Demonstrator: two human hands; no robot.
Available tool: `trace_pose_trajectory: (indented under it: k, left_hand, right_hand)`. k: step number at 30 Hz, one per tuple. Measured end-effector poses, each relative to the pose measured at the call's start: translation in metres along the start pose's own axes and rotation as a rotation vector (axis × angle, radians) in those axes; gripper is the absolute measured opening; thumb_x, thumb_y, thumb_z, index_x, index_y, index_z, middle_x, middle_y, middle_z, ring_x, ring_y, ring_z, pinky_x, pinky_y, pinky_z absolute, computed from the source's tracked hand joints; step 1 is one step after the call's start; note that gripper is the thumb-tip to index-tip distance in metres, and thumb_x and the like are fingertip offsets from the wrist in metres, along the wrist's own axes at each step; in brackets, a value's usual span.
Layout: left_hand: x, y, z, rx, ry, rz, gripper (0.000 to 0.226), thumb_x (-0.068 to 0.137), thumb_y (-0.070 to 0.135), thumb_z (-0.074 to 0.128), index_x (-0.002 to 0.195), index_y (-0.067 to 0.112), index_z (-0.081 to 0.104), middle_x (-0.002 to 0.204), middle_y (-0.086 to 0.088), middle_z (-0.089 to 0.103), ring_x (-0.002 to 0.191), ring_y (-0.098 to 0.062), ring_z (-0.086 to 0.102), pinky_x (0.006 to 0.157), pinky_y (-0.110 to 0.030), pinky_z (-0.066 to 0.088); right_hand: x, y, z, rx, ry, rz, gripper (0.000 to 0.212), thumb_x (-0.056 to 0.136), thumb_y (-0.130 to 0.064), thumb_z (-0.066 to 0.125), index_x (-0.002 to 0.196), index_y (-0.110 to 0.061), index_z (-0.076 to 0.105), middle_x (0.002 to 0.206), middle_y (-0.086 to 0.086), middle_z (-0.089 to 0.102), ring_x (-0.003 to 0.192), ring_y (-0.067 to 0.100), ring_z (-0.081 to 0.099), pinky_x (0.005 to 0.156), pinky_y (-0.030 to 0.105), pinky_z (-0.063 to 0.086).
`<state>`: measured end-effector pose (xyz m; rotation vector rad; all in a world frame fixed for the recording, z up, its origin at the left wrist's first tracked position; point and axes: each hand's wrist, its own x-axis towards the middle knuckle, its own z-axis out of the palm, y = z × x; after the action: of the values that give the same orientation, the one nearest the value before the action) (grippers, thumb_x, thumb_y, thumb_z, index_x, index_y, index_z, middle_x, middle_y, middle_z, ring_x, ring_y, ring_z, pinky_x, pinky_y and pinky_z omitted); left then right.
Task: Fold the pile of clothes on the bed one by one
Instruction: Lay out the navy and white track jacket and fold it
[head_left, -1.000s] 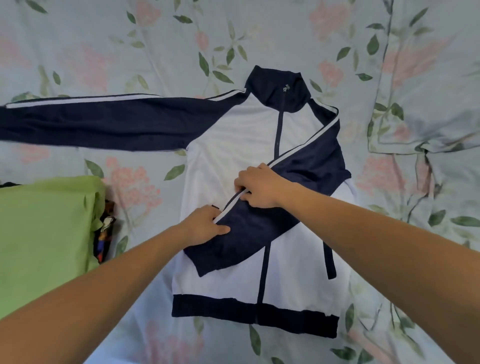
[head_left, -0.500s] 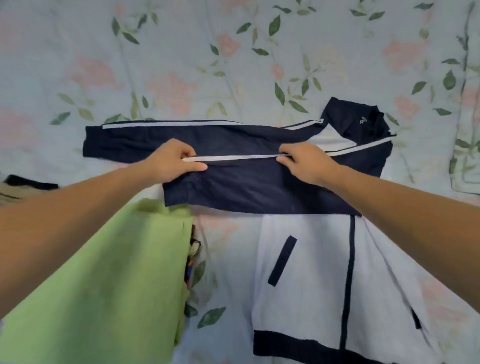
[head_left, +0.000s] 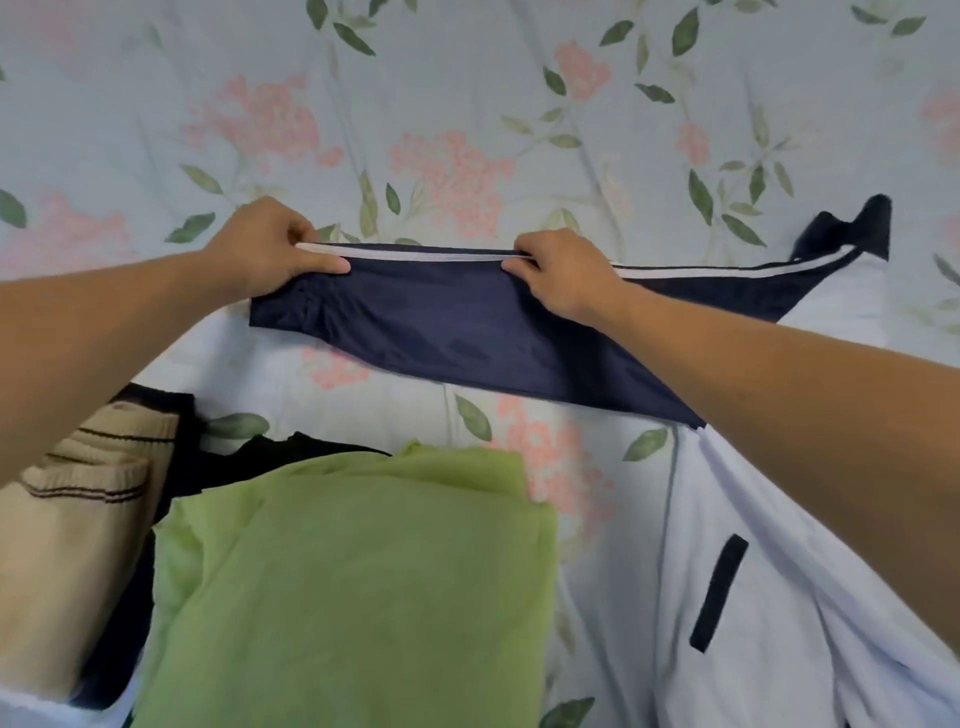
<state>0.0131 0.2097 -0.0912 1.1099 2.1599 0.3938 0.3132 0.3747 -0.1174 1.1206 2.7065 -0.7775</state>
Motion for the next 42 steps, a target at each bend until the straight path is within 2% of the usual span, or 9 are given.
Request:
trace_pose_trajectory:
  k: [10, 16, 24, 27, 30, 34, 36, 39, 42]
  left_hand:
    - [0.018, -0.01, 0.028, 0.417, 0.25, 0.152, 0.041, 0.099, 0.038, 0.064, 0.072, 0.008, 0.055, 0.071, -0.014, 0.052, 0.075, -0.039, 0.053, 0.067, -0.05, 0.049]
    - [0.003, 0.015, 0.05, 0.556, 0.358, 0.134, 0.028, 0.087, 0.008, 0.066, 0.115, 0.005, 0.06, 0.112, -0.029, 0.051, 0.109, -0.05, 0.047, 0.089, -0.065, 0.042]
    - [-0.063, 0.198, 0.16, 0.405, -0.262, 0.682, 0.063, 0.101, 0.03, 0.057, 0.16, 0.023, 0.034, 0.163, -0.002, 0.033, 0.148, -0.028, 0.032, 0.114, -0.049, 0.039]
    - [-0.079, 0.242, 0.224, 0.476, -0.475, 0.636, 0.069, 0.106, 0.043, 0.048, 0.165, 0.031, 0.015, 0.173, 0.0, 0.01, 0.159, -0.025, 0.009, 0.126, -0.044, 0.022]
    - [-0.085, 0.252, 0.274, 0.639, -0.421, 0.525, 0.069, 0.107, 0.048, 0.04, 0.164, 0.04, 0.002, 0.174, -0.001, -0.009, 0.16, -0.029, -0.006, 0.127, -0.057, 0.01]
    - [-0.122, 0.267, 0.31, 0.599, -0.183, 0.356, 0.071, 0.106, 0.033, 0.043, 0.165, 0.035, 0.004, 0.173, -0.012, -0.009, 0.159, -0.037, -0.007, 0.126, -0.06, 0.007]
    - [-0.161, 0.276, 0.324, 0.482, -0.055, 0.38, 0.066, 0.098, 0.023, 0.052, 0.16, 0.024, 0.028, 0.168, -0.022, 0.015, 0.154, -0.041, 0.017, 0.121, -0.057, 0.026]
    - [-0.226, 0.278, 0.352, 0.277, 0.15, 0.409, 0.044, 0.088, 0.021, 0.062, 0.13, 0.013, 0.053, 0.128, -0.013, 0.047, 0.112, -0.034, 0.049, 0.088, -0.048, 0.048]
    - [-0.281, 0.291, 0.384, -0.112, -0.048, 0.114, 0.032, 0.095, 0.036, 0.067, 0.114, 0.016, 0.05, 0.1, -0.002, 0.056, 0.093, -0.025, 0.058, 0.07, -0.037, 0.044]
  right_hand:
    - [-0.024, 0.039, -0.002, -0.209, 0.128, 0.01, 0.018, 0.104, -0.028, 0.052, 0.11, -0.013, 0.06, 0.11, 0.008, 0.066, 0.104, 0.034, 0.056, 0.085, 0.046, 0.043]
    - [-0.046, 0.064, 0.0, -0.336, 0.227, 0.033, 0.04, 0.092, -0.03, 0.07, 0.127, -0.016, 0.056, 0.127, 0.007, 0.053, 0.115, 0.032, 0.05, 0.09, 0.044, 0.041]
    - [-0.181, 0.121, 0.022, -0.122, 0.372, 0.223, 0.059, 0.102, -0.028, 0.049, 0.156, -0.007, 0.04, 0.161, 0.015, 0.039, 0.141, 0.033, 0.044, 0.111, 0.045, 0.043]
    - [-0.247, 0.143, 0.046, -0.085, 0.301, 0.285, 0.06, 0.106, -0.03, 0.04, 0.161, -0.007, 0.033, 0.167, 0.015, 0.031, 0.152, 0.032, 0.034, 0.122, 0.049, 0.033]
    - [-0.296, 0.15, 0.06, -0.075, 0.254, 0.306, 0.06, 0.104, -0.028, 0.041, 0.159, -0.005, 0.036, 0.167, 0.017, 0.032, 0.153, 0.035, 0.032, 0.123, 0.051, 0.031]
    - [-0.353, 0.156, 0.059, -0.127, 0.249, 0.355, 0.043, 0.093, -0.029, 0.052, 0.131, -0.01, 0.055, 0.137, 0.013, 0.053, 0.117, 0.035, 0.051, 0.093, 0.048, 0.047]
    - [-0.384, 0.159, 0.058, -0.157, 0.265, 0.431, 0.035, 0.088, -0.035, 0.055, 0.115, -0.012, 0.056, 0.115, 0.01, 0.054, 0.098, 0.032, 0.052, 0.076, 0.044, 0.044]
    - [-0.428, 0.161, 0.063, -0.132, 0.259, 0.491, 0.037, 0.083, -0.034, 0.06, 0.111, -0.011, 0.053, 0.103, 0.009, 0.052, 0.084, 0.028, 0.048, 0.064, 0.039, 0.041]
    - [-0.46, 0.162, 0.071, -0.074, 0.236, 0.501, 0.031, 0.079, -0.026, 0.064, 0.101, -0.01, 0.05, 0.087, 0.006, 0.048, 0.07, 0.028, 0.047, 0.057, 0.035, 0.033]
